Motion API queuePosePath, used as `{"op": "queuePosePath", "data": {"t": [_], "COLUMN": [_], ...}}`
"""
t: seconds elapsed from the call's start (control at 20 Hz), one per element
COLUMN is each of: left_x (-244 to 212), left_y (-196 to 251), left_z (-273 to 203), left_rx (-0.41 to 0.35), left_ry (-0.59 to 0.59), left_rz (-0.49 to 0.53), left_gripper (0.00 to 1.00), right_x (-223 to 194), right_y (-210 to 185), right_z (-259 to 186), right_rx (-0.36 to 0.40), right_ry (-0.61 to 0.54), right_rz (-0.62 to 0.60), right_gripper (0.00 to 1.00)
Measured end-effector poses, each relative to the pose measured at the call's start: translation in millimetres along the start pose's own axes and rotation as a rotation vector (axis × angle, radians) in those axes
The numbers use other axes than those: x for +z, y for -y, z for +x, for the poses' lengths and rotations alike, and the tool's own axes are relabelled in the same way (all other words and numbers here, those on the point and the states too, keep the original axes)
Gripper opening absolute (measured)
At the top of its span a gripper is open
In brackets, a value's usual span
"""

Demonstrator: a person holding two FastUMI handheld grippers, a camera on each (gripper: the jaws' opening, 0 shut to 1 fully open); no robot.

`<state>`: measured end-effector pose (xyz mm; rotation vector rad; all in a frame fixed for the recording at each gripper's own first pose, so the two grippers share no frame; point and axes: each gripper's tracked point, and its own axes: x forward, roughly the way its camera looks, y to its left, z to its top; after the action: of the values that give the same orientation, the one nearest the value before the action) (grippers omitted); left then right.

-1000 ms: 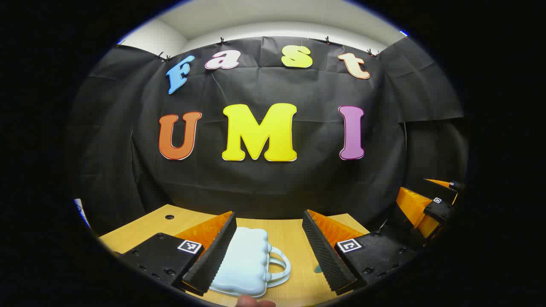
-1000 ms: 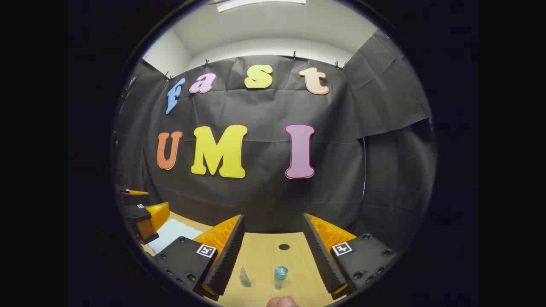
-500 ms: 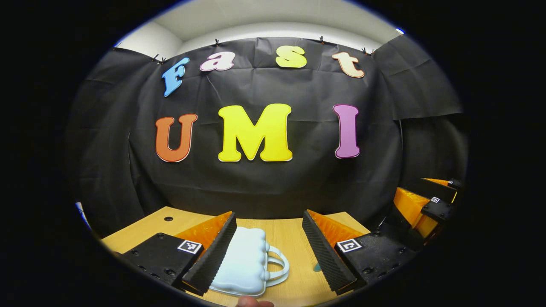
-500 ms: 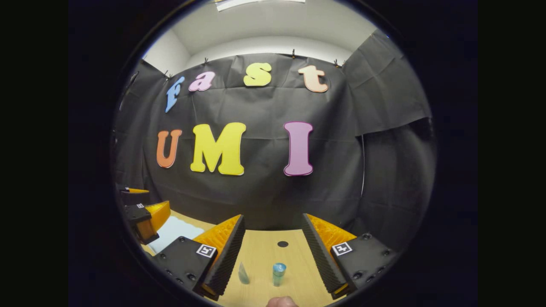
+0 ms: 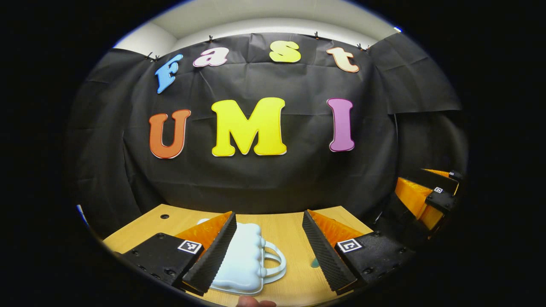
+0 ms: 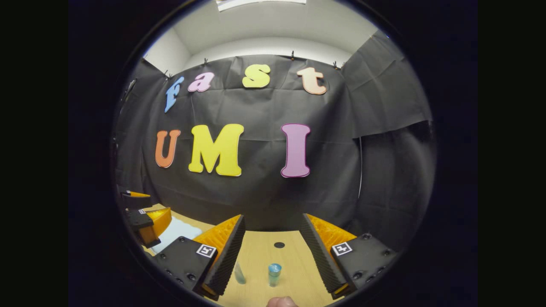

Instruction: First open the suitcase, pack the skin care products into it, and then close the suitcase.

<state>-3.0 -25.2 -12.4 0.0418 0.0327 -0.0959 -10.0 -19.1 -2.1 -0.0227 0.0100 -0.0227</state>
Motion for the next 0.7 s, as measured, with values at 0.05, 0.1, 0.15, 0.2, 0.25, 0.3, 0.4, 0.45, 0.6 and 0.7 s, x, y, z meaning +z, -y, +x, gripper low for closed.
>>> {"op": "queuePosePath", "data": {"t": [0.05, 0.1, 0.15, 0.2, 0.25, 0.3, 0.4, 0.45, 0.6, 0.7], "left_x": [-0.2, -3.8, -12.4, -22.7, -35.1, -53.4, -89.0, -104.8, -144.3, -172.8], "left_y": [3.9, 7.4, 13.2, 18.2, 23.8, 29.4, 26.3, 23.8, 20.3, 22.8], "left_z": [1.7, 4.3, 7.3, 12.5, 16.0, 19.6, 23.4, 26.5, 34.3, 35.1], "left_rx": [-0.021, -0.048, -0.078, -0.111, -0.149, -0.188, -0.206, -0.209, -0.23, -0.268], "left_ry": [0.005, -0.007, -0.028, -0.057, -0.094, -0.139, -0.239, -0.282, -0.395, -0.47], "left_rz": [0.019, 0.054, 0.111, 0.163, 0.205, 0.243, 0.32, 0.359, 0.505, 0.614], "left_gripper": [0.99, 0.99, 0.99, 0.99, 0.99, 1.0, 0.98, 0.97, 0.98, 0.98], "right_x": [-1.9, -4.1, -5.4, -8.8, -12.1, -18.0, -32.9, -38.2, -47.2, -53.5], "right_y": [5.4, 12.8, 19.9, 27.2, 33.0, 39.8, 48.4, 53.0, 72.0, 83.4], "right_z": [-0.4, -0.8, -2.1, -3.1, -4.0, -5.3, -8.2, -11.3, -22.1, -24.8], "right_rx": [-0.005, -0.017, -0.031, -0.044, -0.057, -0.076, -0.099, -0.107, -0.139, -0.157], "right_ry": [-0.004, -0.008, -0.012, -0.017, -0.025, -0.038, -0.075, -0.095, -0.12, -0.134], "right_rz": [-0.009, -0.015, -0.014, -0.009, -0.007, -0.008, -0.01, -0.017, -0.023, -0.039], "right_gripper": [0.8, 0.79, 0.79, 0.8, 0.79, 0.8, 0.79, 0.79, 0.8, 0.8]}}
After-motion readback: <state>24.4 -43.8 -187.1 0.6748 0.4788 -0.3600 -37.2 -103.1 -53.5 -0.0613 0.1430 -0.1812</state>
